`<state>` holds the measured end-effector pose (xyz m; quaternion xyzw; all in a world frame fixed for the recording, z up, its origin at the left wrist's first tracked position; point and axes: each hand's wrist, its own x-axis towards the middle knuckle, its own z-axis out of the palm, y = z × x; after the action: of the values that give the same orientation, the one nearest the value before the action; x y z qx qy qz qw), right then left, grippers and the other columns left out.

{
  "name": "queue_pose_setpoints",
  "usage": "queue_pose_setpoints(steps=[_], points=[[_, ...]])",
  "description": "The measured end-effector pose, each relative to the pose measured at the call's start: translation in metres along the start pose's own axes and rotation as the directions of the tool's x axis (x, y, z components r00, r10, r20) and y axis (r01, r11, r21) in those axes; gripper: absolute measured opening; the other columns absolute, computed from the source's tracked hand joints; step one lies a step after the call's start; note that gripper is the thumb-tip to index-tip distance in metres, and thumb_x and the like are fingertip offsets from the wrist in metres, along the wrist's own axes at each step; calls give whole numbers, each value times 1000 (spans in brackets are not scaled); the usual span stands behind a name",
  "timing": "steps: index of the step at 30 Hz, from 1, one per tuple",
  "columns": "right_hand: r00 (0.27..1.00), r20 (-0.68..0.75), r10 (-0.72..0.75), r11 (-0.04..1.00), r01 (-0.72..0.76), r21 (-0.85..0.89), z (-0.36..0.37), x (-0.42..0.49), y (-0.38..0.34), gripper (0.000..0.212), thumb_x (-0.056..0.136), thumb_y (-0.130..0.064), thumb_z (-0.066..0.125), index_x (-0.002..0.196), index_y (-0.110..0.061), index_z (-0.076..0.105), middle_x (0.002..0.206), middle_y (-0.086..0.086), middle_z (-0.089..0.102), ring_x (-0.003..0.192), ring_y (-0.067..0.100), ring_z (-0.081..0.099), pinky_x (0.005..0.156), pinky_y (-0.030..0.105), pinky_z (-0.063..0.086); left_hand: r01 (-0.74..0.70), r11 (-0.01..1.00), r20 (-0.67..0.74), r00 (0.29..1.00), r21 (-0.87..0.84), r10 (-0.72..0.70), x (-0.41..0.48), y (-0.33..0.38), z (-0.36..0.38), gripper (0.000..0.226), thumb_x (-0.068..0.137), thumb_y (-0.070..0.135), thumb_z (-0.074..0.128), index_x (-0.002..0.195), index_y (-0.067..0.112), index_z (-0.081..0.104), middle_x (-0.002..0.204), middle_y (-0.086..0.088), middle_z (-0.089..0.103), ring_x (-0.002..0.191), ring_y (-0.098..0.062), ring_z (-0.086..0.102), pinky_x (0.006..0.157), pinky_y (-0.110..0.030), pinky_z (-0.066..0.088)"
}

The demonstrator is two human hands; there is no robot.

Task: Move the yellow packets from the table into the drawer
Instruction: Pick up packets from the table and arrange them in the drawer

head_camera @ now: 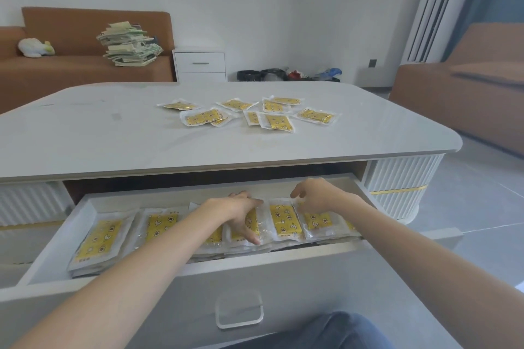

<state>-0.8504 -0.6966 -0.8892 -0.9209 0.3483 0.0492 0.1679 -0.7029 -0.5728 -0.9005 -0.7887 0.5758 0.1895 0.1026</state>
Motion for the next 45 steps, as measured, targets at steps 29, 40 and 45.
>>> queue_pose_setpoints(steps=[29, 40, 45], points=[[915, -403, -16, 991, 67, 112, -51, 99, -68, 59, 90, -48, 49, 145, -33, 32, 157, 1, 17, 145, 27, 8, 117, 42, 13, 187, 920, -608, 703, -343, -369, 43, -107, -90, 49, 100, 38, 29, 149, 33, 22, 158, -5, 14, 145, -30, 10, 114, -49, 21], [890, -450, 75, 993, -108, -47, -55, 172, -77, 58, 82, -68, 35, 133, -42, 43, 145, -8, 38, 133, 32, 29, 101, 65, 17, 249, 925, -537, 758, -286, -370, 116, -140, -112, 58, 90, 66, 25, 144, 50, 17, 159, 10, 4, 147, -29, -3, 111, -63, 1], [894, -442, 81, 994, -107, -34, -56, 174, -82, 49, 89, -57, 32, 134, -40, 44, 146, -12, 38, 134, 28, 29, 98, 56, 26, 221, 928, -549, 756, -299, -357, 117, -144, -110, 48, 94, 54, 24, 142, 49, 27, 156, 12, 19, 145, -22, 11, 112, -59, 10]])
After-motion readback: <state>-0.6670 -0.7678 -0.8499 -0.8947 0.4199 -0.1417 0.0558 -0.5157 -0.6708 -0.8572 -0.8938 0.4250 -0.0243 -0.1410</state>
